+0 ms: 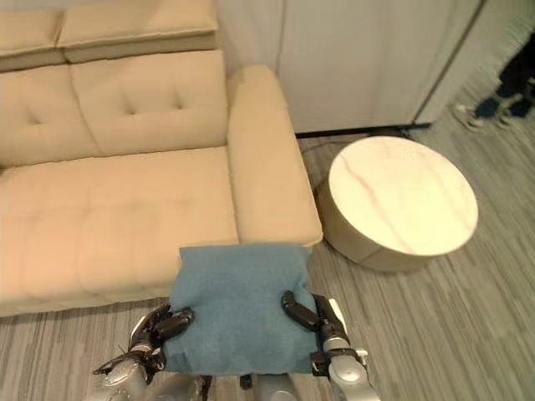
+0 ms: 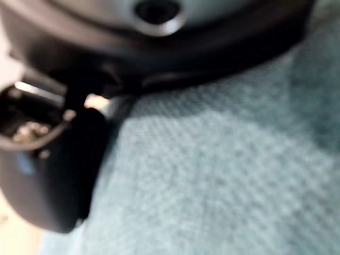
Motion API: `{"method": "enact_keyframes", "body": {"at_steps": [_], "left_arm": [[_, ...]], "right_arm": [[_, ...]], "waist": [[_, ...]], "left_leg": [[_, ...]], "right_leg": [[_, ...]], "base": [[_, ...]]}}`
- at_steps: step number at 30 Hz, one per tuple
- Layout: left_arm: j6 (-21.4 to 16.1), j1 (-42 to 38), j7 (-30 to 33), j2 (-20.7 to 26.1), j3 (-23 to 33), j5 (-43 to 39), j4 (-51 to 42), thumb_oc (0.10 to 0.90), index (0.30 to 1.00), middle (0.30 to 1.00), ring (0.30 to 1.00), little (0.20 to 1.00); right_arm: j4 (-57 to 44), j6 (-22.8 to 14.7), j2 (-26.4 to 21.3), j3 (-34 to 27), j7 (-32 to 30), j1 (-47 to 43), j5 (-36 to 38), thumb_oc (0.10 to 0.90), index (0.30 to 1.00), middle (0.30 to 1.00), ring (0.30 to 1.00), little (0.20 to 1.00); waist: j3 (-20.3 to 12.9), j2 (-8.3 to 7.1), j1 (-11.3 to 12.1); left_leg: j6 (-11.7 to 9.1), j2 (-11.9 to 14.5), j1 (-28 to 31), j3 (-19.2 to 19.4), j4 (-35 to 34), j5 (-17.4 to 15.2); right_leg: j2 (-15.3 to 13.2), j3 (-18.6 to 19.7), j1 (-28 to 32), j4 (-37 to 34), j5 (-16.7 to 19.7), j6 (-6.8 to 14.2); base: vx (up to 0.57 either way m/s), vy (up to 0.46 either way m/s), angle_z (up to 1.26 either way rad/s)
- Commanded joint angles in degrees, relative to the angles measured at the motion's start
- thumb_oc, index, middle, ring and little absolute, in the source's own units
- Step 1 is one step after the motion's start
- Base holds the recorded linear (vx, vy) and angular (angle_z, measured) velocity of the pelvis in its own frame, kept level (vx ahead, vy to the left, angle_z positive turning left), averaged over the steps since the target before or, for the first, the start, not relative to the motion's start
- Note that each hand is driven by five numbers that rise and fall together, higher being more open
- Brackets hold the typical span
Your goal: Pick up all the scattered cushions and arrange them neatly on the sofa.
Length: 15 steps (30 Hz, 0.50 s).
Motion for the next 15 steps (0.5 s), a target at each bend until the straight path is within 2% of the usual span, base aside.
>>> {"method": "enact_keyframes", "body": {"at_steps": [1, 2, 3, 4, 5, 6, 7, 10, 12, 13, 14, 15], "left_arm": [[-6.71, -2.42, -0.08, -0.90, -0.03, 0.58, -7.55, 0.400, 0.300, 0.300, 0.300, 0.300], [-6.67, -2.19, 0.20, -0.52, -0.17, 0.72, -7.49, 0.400, 0.300, 0.300, 0.300, 0.300], [-6.63, -2.16, 0.51, -0.25, -0.19, 1.11, -7.48, 0.400, 0.300, 0.300, 0.300, 0.300], [-6.63, -2.14, 0.52, -0.24, -0.20, 1.11, -7.49, 0.400, 0.300, 0.300, 0.300, 0.300], [-6.73, -2.00, 1.14, -0.24, 0.14, 1.01, -7.23, 0.400, 0.300, 0.300, 0.300, 0.300], [-6.73, -1.98, 1.14, -0.25, 0.14, 1.01, -7.24, 0.400, 0.300, 0.300, 0.300, 0.300], [-7.30, -2.29, 1.80, -0.32, 0.50, 0.97, -6.97, 0.400, 0.300, 0.300, 0.300, 0.300], [-8.13, -2.58, 2.77, -0.65, 1.30, 1.10, -6.12, 0.400, 0.300, 0.300, 0.300, 0.300], [-8.22, -2.60, 2.59, -1.23, 1.48, 0.06, -4.66, 0.400, 0.300, 0.300, 0.300, 0.300], [-8.25, -2.49, 2.38, -0.97, 1.40, 0.26, -4.62, 0.400, 0.300, 0.300, 0.300, 0.300], [-7.99, -2.67, 2.17, -0.97, 0.77, 0.77, -4.10, 0.400, 0.300, 0.300, 0.300, 0.300], [-8.00, -2.67, 2.17, -0.97, 0.77, 0.77, -4.10, 0.400, 0.300, 0.300, 0.300, 0.300]], "right_arm": [[-7.53, -7.38, -0.46, -0.59, -1.59, -1.03, 2.54, 0.400, 0.300, 0.300, 0.300, 0.300], [-7.85, -7.25, -0.90, -0.10, -1.39, -0.67, 2.53, 0.400, 0.300, 0.300, 0.300, 0.300], [-7.71, -7.18, -1.02, 0.18, -1.35, -0.79, 2.39, 0.400, 0.300, 0.300, 0.300, 0.300], [-7.70, -7.19, -1.01, 0.19, -1.35, -0.78, 2.39, 0.400, 0.300, 0.300, 0.300, 0.300], [-7.39, -6.93, -1.29, 0.88, -0.83, -1.09, 2.11, 0.400, 0.300, 0.300, 0.300, 0.300], [-7.39, -6.93, -1.30, 0.89, -0.83, -1.08, 2.11, 0.400, 0.300, 0.300, 0.300, 0.300], [-7.00, -6.84, -1.64, 1.23, -0.71, -1.43, 1.81, 0.400, 0.300, 0.300, 0.300, 0.300], [-6.14, -6.56, -2.09, 1.22, -1.35, -1.51, 1.68, 0.400, 0.300, 0.300, 0.300, 0.300], [-5.52, -6.03, -1.73, 1.30, -0.83, -1.17, 0.87, 0.400, 0.300, 0.300, 0.300, 0.300], [-5.83, -5.67, -1.43, 1.13, -0.70, -0.97, 0.55, 0.400, 0.300, 0.300, 0.300, 0.300], [-5.37, -5.96, -0.94, 0.95, -0.80, -1.09, -0.19, 0.400, 0.300, 0.300, 0.300, 0.300], [-5.37, -5.96, -0.94, 0.95, -0.80, -1.09, -0.19, 0.400, 0.300, 0.300, 0.300, 0.300]], "waist": [[-2.22, 0.49, -0.78], [-2.69, -0.05, -0.24], [-2.87, -0.30, 0.24], [-2.83, -0.34, 0.22], [-3.26, 0.13, 1.17], [-3.16, 0.10, 1.16], [-3.36, 0.77, 2.37], [-2.79, 0.88, 3.30], [-3.86, 1.22, 3.59], [-4.37, 1.41, 3.51], [-5.22, 0.86, 3.73], [-5.23, 0.84, 3.72]], "left_leg": [[1.32, 5.03, -1.41, 4.70, -5.99, 3.53], [1.16, 8.56, -0.99, 6.04, -11.77, 3.22], [0.47, 10.01, -1.72, 5.25, -14.00, 4.80], [0.43, 9.99, -1.58, 5.23, -14.08, 4.80], [-1.80, 13.18, -1.79, 2.30, -20.61, 9.29], [-1.87, 13.19, -1.47, 2.33, -20.94, 9.42], [-4.38, 17.08, -3.60, -1.28, -26.91, 15.66], [-5.93, 21.51, -6.98, -0.17, -31.18, 19.19], [-7.14, 22.95, -6.52, 2.02, -31.81, 19.89], [-7.44, 22.91, -6.09, 3.04, -31.50, 20.41], [-7.63, 21.69, -6.52, 3.19, -30.26, 19.85], [-7.62, 21.67, -6.54, 3.19, -30.25, 19.84]], "right_leg": [[-5.38, 2.13, 4.69, -0.80, -5.58, 5.73], [-6.52, 1.51, 5.73, -0.65, -6.86, 6.26], [-7.09, 1.75, 6.37, -0.48, -7.39, 6.50], [-7.12, 1.72, 6.44, -0.40, -7.51, 6.49], [-7.32, 2.49, 7.56, -0.07, -9.02, 6.81], [-7.32, 2.49, 7.70, -0.02, -9.11, 6.75], [-7.77, 3.59, 9.78, -0.42, -10.87, 7.71], [-9.85, 4.22, 13.13, -0.60, -13.19, 8.64], [-12.01, 4.02, 15.51, -1.44, -13.67, 10.22], [-12.81, 3.81, 16.25, -1.92, -13.39, 10.69], [-14.40, 4.06, 16.66, -2.34, -12.35, 11.58], [-14.42, 4.05, 16.65, -2.35, -12.36, 11.59]], "base": [[0.18, 0.124, 0.25], [0.24, 0.178, 0.02], [0.20, 0.157, 0.20], [0.26, 0.222, 0.13], [0.19, 0.156, 0.06], [0.38, 0.401, -0.28], [0.28, 0.339, -0.20], [0.31, 0.429, -0.15], [0.33, 0.467, -0.33], [0.34, 0.454, -0.33], [0.22, 0.270, -0.16], [0.32, 0.395, -0.05]]}}
